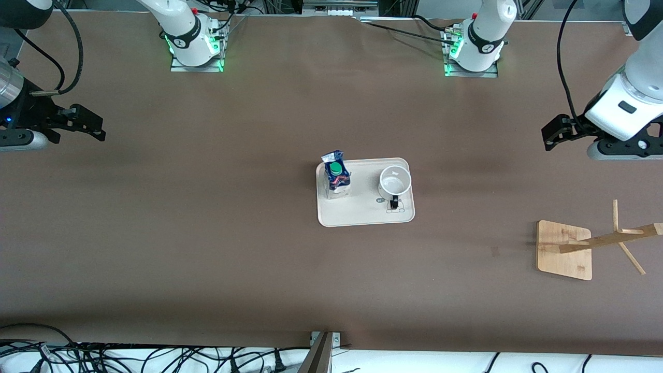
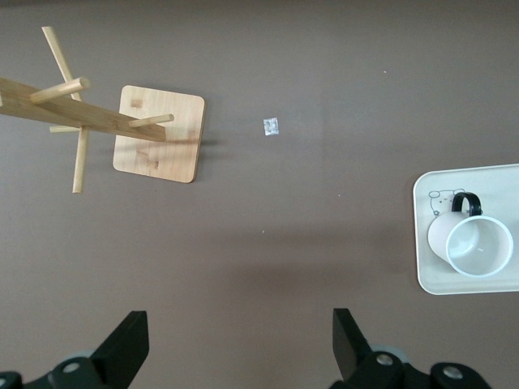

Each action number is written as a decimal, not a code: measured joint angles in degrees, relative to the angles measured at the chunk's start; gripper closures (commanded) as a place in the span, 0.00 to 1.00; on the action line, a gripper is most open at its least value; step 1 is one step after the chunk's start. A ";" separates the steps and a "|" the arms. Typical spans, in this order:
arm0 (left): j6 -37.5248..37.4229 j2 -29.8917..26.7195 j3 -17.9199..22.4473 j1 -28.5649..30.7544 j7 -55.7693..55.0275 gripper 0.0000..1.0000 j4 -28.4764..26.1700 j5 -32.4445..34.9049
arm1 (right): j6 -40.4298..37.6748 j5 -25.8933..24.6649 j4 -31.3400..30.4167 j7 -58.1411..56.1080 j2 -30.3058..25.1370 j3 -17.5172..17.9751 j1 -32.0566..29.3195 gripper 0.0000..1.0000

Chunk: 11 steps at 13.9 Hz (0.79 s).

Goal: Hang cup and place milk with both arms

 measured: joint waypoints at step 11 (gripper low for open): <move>0.70 -1.46 -0.75 2.41 0.41 0.00 -2.32 -3.97 | -0.01 0.00 0.05 0.00 0.10 0.00 0.00 0.00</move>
